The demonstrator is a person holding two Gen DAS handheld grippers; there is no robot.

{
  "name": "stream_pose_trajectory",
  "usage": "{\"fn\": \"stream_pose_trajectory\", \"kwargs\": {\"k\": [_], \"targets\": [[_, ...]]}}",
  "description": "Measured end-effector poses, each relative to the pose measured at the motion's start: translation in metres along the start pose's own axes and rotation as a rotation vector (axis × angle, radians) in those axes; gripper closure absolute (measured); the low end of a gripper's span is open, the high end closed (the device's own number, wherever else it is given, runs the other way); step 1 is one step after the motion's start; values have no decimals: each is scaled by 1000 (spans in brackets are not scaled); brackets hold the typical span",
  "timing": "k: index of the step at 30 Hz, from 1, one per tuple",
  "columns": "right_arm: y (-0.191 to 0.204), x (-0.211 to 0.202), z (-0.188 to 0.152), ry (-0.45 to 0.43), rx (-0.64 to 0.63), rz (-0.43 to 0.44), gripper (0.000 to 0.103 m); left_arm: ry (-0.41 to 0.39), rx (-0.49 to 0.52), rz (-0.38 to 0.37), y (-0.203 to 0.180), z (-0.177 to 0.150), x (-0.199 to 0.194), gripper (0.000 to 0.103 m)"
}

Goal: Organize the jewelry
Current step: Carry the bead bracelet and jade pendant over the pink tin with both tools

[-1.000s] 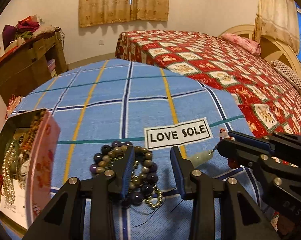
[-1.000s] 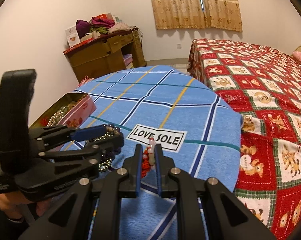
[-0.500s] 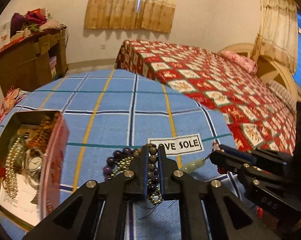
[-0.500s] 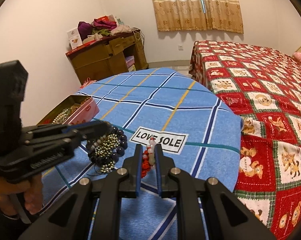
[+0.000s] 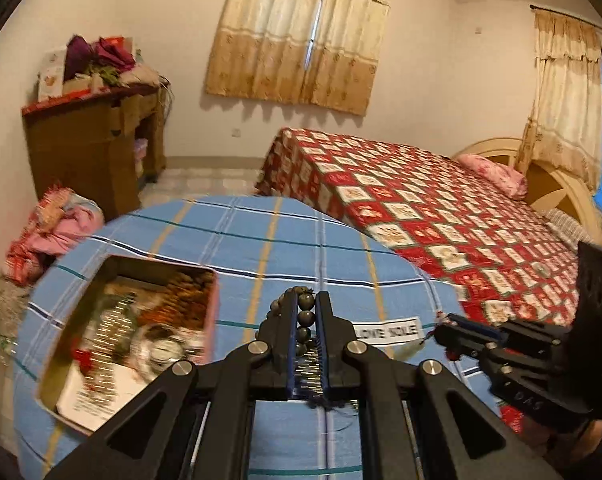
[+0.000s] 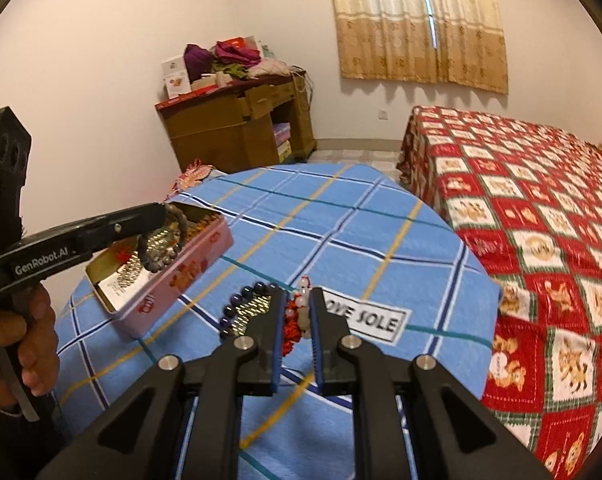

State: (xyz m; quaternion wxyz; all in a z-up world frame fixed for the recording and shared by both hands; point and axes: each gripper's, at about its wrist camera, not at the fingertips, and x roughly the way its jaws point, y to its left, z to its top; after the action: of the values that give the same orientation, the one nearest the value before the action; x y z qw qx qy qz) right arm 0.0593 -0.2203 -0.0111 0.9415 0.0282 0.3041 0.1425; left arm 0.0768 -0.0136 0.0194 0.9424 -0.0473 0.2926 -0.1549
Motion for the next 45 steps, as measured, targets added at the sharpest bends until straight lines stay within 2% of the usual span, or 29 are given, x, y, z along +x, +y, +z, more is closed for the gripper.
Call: {"fn": "stream_pose_trajectory", "kwargs": {"k": [16, 23, 38, 45], "targets": [[69, 27, 38, -6, -155, 86, 89, -40, -84, 168, 74, -12, -33, 95], [99, 41, 49, -11, -213, 129, 89, -33, -120, 243, 102, -19, -34, 95], [147, 75, 60, 6, -289, 204, 89, 24, -133, 271, 121, -25, -17, 95], [158, 93, 51, 49, -307, 220, 89, 46, -139, 281, 128, -29, -10, 95]]}}
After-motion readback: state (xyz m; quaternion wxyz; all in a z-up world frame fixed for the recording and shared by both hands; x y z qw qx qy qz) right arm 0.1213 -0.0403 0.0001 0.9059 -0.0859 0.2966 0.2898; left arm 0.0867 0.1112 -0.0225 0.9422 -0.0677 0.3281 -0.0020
